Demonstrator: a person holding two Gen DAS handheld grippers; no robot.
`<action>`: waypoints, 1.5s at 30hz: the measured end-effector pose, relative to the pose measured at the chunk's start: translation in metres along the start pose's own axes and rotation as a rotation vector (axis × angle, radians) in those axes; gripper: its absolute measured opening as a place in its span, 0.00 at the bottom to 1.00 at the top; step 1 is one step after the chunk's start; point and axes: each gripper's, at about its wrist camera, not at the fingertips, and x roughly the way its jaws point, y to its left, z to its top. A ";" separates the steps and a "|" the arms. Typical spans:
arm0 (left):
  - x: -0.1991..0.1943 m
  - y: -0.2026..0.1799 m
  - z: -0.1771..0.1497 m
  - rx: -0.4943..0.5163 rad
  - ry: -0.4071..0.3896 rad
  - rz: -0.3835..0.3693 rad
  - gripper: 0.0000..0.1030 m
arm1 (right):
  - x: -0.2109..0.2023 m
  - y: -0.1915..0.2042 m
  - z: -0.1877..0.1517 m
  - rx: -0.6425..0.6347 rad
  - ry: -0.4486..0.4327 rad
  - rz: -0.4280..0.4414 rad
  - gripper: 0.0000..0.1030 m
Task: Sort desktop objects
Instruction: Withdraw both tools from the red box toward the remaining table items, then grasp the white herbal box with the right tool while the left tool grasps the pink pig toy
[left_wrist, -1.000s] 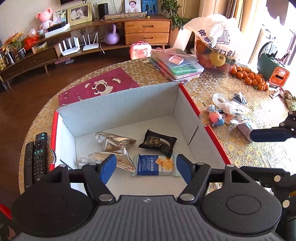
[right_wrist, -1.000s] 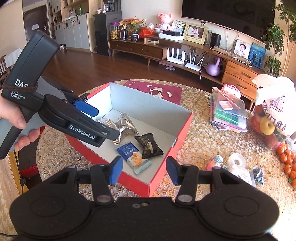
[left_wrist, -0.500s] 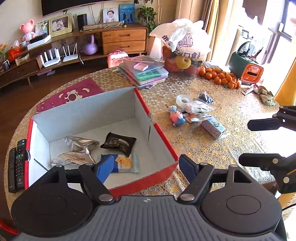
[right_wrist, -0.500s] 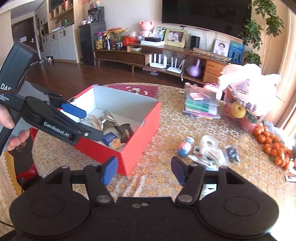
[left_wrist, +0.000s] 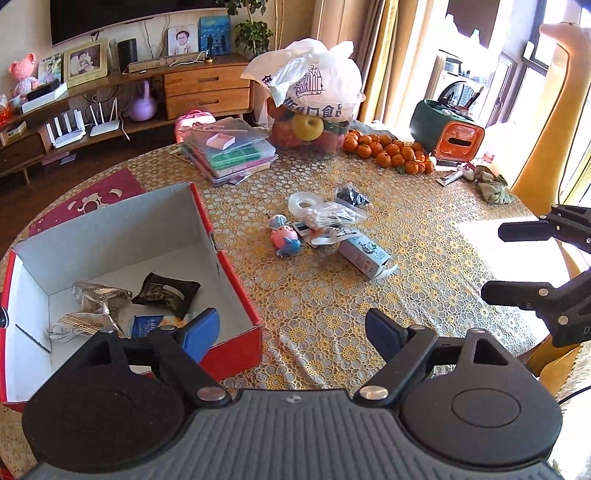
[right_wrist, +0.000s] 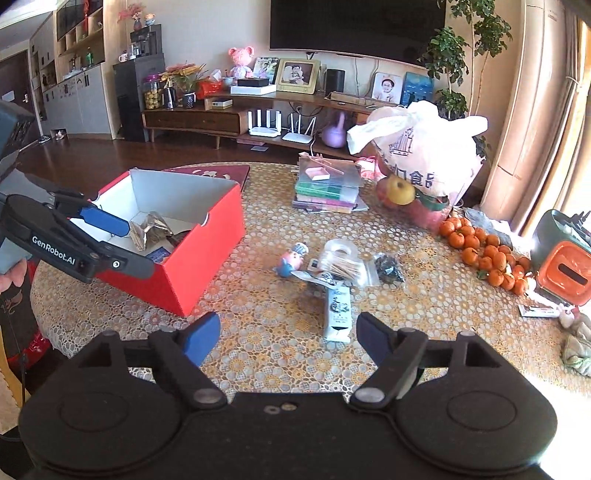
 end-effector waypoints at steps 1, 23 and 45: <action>0.002 -0.002 0.001 0.000 0.002 -0.005 0.84 | 0.001 -0.004 -0.002 0.004 0.001 -0.006 0.81; 0.076 -0.021 0.069 -0.088 0.001 0.004 1.00 | 0.045 -0.047 -0.029 0.049 0.051 0.014 0.80; 0.178 0.006 0.105 -0.207 0.106 0.068 1.00 | 0.116 -0.065 -0.029 0.088 0.119 0.041 0.78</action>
